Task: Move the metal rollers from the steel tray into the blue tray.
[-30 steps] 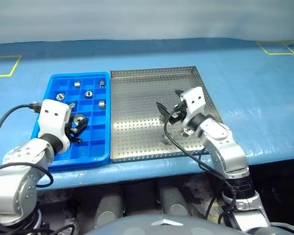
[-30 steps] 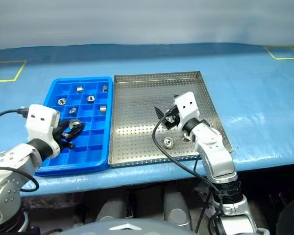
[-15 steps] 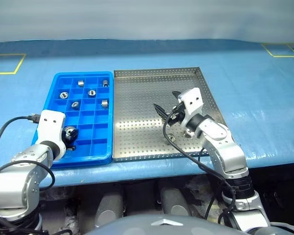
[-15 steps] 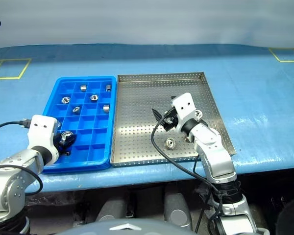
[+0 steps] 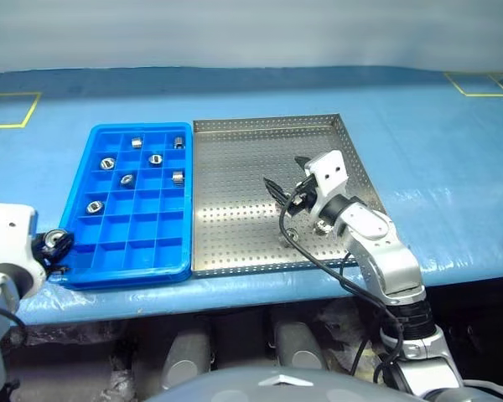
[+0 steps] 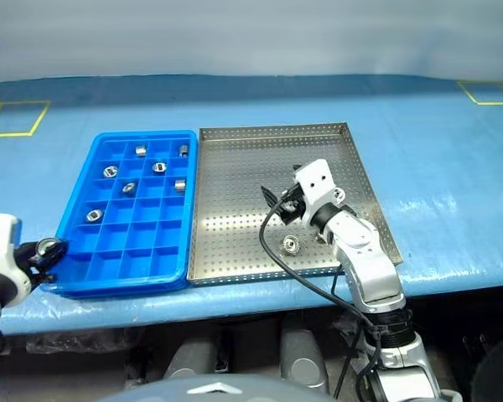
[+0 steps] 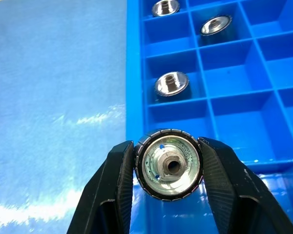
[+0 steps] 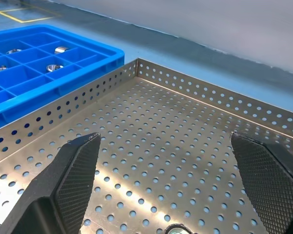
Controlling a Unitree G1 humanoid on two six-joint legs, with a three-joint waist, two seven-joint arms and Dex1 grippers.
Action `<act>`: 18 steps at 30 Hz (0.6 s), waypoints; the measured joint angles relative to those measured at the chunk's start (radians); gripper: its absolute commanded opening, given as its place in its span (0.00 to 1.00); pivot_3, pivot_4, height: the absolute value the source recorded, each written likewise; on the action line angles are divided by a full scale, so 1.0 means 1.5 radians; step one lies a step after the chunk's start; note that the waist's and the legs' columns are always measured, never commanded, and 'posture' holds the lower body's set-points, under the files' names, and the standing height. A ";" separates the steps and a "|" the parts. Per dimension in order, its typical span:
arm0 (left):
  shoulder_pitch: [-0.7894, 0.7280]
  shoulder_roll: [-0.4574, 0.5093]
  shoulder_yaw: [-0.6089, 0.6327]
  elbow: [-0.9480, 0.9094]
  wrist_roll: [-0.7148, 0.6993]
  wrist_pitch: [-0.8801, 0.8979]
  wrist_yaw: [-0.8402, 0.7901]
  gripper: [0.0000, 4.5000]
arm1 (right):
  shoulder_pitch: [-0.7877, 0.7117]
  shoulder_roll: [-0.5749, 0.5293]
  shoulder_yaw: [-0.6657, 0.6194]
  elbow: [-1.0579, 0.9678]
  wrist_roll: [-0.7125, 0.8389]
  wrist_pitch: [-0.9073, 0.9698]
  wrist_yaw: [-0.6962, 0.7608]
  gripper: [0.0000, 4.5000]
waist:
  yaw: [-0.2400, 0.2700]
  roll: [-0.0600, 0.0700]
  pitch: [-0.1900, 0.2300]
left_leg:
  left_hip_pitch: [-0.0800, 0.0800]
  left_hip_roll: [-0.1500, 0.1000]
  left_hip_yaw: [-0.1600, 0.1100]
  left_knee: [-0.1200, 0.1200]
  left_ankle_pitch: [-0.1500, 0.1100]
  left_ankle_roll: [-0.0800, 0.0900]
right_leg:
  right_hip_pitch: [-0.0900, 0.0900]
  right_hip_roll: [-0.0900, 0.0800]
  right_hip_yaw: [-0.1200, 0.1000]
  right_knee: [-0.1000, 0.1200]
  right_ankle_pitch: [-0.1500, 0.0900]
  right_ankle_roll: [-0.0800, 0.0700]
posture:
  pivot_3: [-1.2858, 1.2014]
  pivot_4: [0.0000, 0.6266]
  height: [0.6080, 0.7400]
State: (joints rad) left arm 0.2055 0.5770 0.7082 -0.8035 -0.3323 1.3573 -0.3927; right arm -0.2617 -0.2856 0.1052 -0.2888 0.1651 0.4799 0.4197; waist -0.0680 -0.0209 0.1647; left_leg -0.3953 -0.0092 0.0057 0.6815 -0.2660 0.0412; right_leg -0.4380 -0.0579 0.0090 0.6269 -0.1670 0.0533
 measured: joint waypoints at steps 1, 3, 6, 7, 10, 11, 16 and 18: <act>0.004 -0.002 -0.002 0.000 -0.001 0.000 -0.002 0.39 | -0.001 0.001 0.001 0.002 0.000 -0.001 0.001 1.00 | 0.001 0.000 0.000 | 0.000 0.000 0.000 0.000 0.000 0.000 | 0.000 0.000 0.000 0.000 0.000 0.000 | 0.49 0.24 1.00; 0.007 -0.010 -0.014 -0.003 -0.003 -0.005 -0.002 0.39 | -0.003 0.002 0.005 0.004 0.000 -0.004 0.003 1.00 | 0.004 0.000 0.000 | 0.000 0.000 0.000 0.000 0.000 0.000 | 0.000 0.000 0.000 0.000 0.000 0.000 | 0.49 0.24 1.00; -0.001 -0.020 -0.037 -0.007 -0.012 -0.006 0.000 0.39 | -0.006 0.003 0.007 0.005 0.000 -0.009 0.006 1.00 | 0.005 0.000 0.000 | 0.000 0.000 0.000 0.000 0.000 0.000 | 0.000 0.000 0.000 0.000 0.001 -0.001 | 0.49 0.24 1.00; -0.002 -0.020 -0.042 -0.008 -0.015 -0.007 0.000 0.39 | -0.006 0.003 0.008 0.005 0.000 -0.010 0.007 1.00 | 0.005 0.000 0.000 | 0.000 0.000 0.000 0.000 0.000 0.000 | 0.000 0.000 0.000 0.000 0.001 -0.002 | 0.48 0.24 1.00; -0.002 -0.020 -0.050 -0.010 -0.016 -0.011 0.000 0.39 | -0.006 0.003 0.009 0.005 0.000 -0.010 0.007 1.00 | 0.003 0.000 0.000 | 0.000 0.000 0.000 0.000 0.000 0.000 | 0.000 0.000 0.000 0.000 0.002 -0.003 | 0.48 0.24 1.00; 0.000 -0.019 -0.054 -0.010 -0.016 -0.014 -0.001 0.39 | -0.006 0.003 0.009 0.005 0.000 -0.010 0.007 1.00 | 0.002 0.000 0.000 | 0.000 0.000 0.000 -0.001 0.000 0.000 | 0.000 0.000 0.000 0.000 0.002 -0.003 | 0.48 0.24 1.00; 0.013 -0.017 -0.062 -0.010 -0.016 -0.023 -0.001 0.39 | -0.006 0.003 0.008 0.005 -0.001 -0.011 0.006 1.00 | 0.001 0.000 0.000 | 0.000 0.000 0.000 -0.001 0.000 0.000 | 0.000 0.000 0.000 0.000 0.000 -0.001 | 0.48 0.24 1.00; 0.016 -0.017 -0.059 -0.010 -0.016 -0.025 -0.001 0.39 | -0.006 0.003 0.008 0.005 -0.001 -0.011 0.006 1.00 | 0.001 0.000 0.000 | 0.000 0.000 0.000 -0.001 0.000 0.000 | 0.000 0.000 0.000 0.000 0.000 -0.001 | 0.48 0.24 1.00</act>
State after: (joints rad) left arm 0.2300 0.5521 0.6195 -0.8179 -0.3560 1.3198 -0.3946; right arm -0.2708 -0.2817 0.1178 -0.2807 0.1641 0.4639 0.4286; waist -0.0662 -0.0214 0.1644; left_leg -0.3955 -0.0090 0.0060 0.6806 -0.2661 0.0410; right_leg -0.4385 -0.0583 0.0084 0.6269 -0.1664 0.0513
